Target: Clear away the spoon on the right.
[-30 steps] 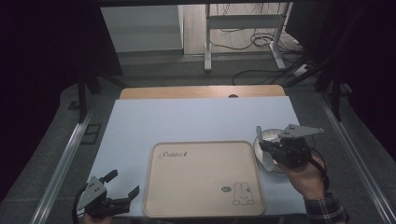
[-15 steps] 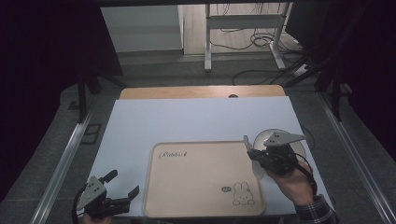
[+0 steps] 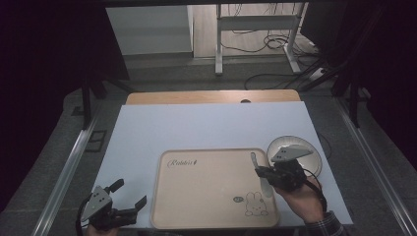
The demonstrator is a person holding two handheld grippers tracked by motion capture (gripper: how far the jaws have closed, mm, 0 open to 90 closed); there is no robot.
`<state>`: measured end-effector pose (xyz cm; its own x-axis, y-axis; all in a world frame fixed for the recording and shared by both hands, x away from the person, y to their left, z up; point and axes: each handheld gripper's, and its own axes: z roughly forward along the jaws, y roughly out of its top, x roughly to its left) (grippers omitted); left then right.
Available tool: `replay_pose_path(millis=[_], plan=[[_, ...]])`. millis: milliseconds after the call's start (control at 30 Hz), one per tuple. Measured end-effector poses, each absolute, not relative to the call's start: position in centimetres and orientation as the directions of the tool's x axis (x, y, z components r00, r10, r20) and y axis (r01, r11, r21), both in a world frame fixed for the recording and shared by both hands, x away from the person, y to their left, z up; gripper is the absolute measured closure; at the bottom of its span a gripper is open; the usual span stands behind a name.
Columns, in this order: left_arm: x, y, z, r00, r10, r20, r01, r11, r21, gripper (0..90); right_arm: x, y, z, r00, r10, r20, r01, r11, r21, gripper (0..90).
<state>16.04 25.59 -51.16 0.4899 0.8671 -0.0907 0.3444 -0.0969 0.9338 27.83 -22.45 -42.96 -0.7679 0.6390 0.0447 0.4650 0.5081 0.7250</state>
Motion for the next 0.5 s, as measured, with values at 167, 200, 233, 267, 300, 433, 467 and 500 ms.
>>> replay_pose_path(millis=[167,200,233,267,300,433,467,500], plan=[[16.0,25.6,-51.2,0.490,0.867,-0.091,0.344,-0.097,0.934,2.1,27.6,-22.4,-43.9,-0.767,0.638,0.062,0.480,0.507,0.716,86.6],[16.0,25.6,-51.2,0.490,0.867,-0.091,0.344,-0.097,0.934,2.1,27.6,-22.4,-44.1,-0.768,0.638,0.063,0.480,0.508,0.715,86.6],[16.0,25.6,-51.2,0.491,0.867,-0.090,0.344,-0.098,0.934,2.1,27.6,-22.4,-44.3,-0.768,0.637,0.067,0.483,0.507,0.714,86.6],[16.0,25.6,-51.2,0.491,0.867,-0.090,0.344,-0.098,0.934,2.1,27.6,-22.4,-44.4,-0.767,0.637,0.070,0.486,0.506,0.713,86.6],[16.0,25.6,-51.2,0.491,0.866,-0.090,0.344,-0.098,0.934,2.1,27.5,-22.4,-44.6,-0.767,0.637,0.074,0.488,0.505,0.712,86.6],[16.0,25.6,-51.2,0.491,0.866,-0.090,0.344,-0.098,0.934,2.1,27.4,-22.4,-45.4,-0.766,0.638,0.082,0.497,0.506,0.705,86.6],[16.0,25.6,-51.2,0.492,0.866,-0.090,0.344,-0.098,0.934,2.1,27.4,-22.3,-45.6,-0.765,0.638,0.086,0.500,0.506,0.703,86.6],[16.0,25.6,-51.2,0.493,0.866,-0.088,0.343,-0.100,0.934,2.1,27.4,-22.3,-45.8,-0.766,0.637,0.087,0.502,0.508,0.700,86.6]])
